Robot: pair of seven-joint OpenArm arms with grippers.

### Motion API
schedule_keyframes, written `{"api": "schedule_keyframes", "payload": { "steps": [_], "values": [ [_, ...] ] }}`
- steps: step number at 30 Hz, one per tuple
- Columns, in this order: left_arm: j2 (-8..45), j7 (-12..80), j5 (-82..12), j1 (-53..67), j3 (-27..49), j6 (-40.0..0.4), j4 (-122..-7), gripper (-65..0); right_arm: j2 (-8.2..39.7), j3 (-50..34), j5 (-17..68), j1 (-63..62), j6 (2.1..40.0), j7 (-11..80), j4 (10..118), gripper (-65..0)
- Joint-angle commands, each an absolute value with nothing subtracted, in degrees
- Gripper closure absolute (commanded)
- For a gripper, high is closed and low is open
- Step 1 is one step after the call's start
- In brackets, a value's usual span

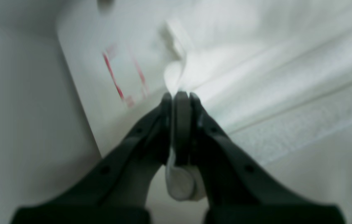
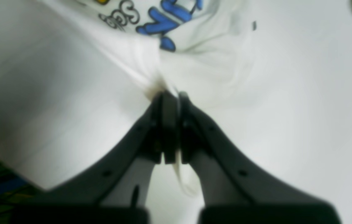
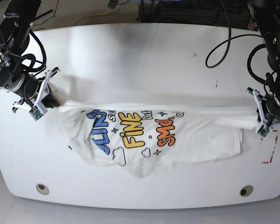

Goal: Fold the T-shirt properly

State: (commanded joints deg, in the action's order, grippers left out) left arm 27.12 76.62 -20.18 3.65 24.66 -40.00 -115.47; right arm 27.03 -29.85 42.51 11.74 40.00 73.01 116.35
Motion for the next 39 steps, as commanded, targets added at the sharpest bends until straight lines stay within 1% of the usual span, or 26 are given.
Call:
{"api": "schedule_keyframes", "payload": {
  "steps": [5, 7, 8, 11, 13, 17, 18, 19, 21, 23, 26, 27, 29, 32, 35, 39],
  "values": [
    [23.96, 75.91, -20.09, 14.55, 28.79, -40.0, -115.3, 0.0, 24.57, -32.84, 47.16, 20.0, 40.0, 73.36, 116.35, 0.0],
    [22.9, 75.47, -19.82, 17.89, 29.85, -40.0, -115.12, 0.0, 23.08, -33.27, 48.04, 22.73, 40.0, 73.36, 116.26, 0.0],
    [21.58, 74.51, -19.82, 20.09, 30.29, -40.0, -114.68, 0.0, 22.11, -33.19, 48.04, 24.22, 40.0, 73.19, 116.18, 0.0],
    [18.59, 69.76, -19.74, 23.43, 30.29, -40.0, -114.07, 0.0, 19.82, -33.01, 48.04, 25.27, 40.0, 73.01, 116.0, 0.0],
    [17.63, 68.53, -19.65, 25.36, 30.37, -40.0, -113.98, 0.0, 18.15, -33.01, 48.04, 25.8, 40.0, 73.27, 116.0, 0.0],
    [17.54, 68.53, -19.65, 25.8, 30.46, -40.0, -113.63, 0.0, 16.84, -33.01, 48.04, 26.68, 40.0, 73.19, 116.0, 0.0],
    [17.54, 68.44, -19.65, 25.89, 30.55, -40.0, -113.63, 0.0, 16.04, -33.27, 48.04, 26.68, 40.0, 73.01, 115.82, -1.1],
    [17.8, 68.44, -19.65, 25.98, 30.64, -40.0, -113.63, 0.0, 15.43, -33.27, 48.04, 26.59, 40.0, 72.92, 115.3, -4.0],
    [18.07, 68.35, -19.65, 26.33, 30.73, -40.0, -113.54, 0.0, 14.9, -33.36, 48.04, 24.75, 40.0, 72.92, 113.8, -13.2],
    [18.95, 68.26, -19.65, 26.68, 31.25, -40.0, -113.63, 0.0, 14.46, -33.36, 48.04, 21.67, 40.0, 72.92, 111.16, -26.8],
    [19.3, 68.26, -19.65, 26.68, 31.52, -40.0, -113.54, 0.0, 14.02, -33.36, 48.04, 16.31, 40.0, 72.92, 106.51, -41.4],
    [19.3, 68.26, -19.65, 26.68, 31.52, -40.0, -113.54, 0.0, 14.02, -33.36, 48.04, 15.16, 40.0, 72.92, 105.45, -42.3],
    [19.3, 68.26, -19.65, 26.59, 31.52, -40.0, -113.54, 0.0, 13.93, -33.36, 47.96, 11.56, 40.0, 72.92, 102.02, -41.4],
    [20.0, 68.26, -19.65, 26.59, 31.52, -40.0, -113.54, 0.0, 14.29, -33.36, 47.6, 5.58, 40.0, 72.84, 95.78, -36.8],
    [20.0, 68.26, -19.65, 26.42, 31.52, -40.0, -113.54, 0.0, 14.29, -33.27, 44.09, 0.04, 40.0, 72.31, 89.63, -33.5],
    [20.0, 68.26, -19.65, 26.24, 31.52, -40.0, -113.54, 0.0, 13.93, -32.92, 38.29, -3.91, 40.0, 70.73, 85.14, -32.8]
  ]
}}
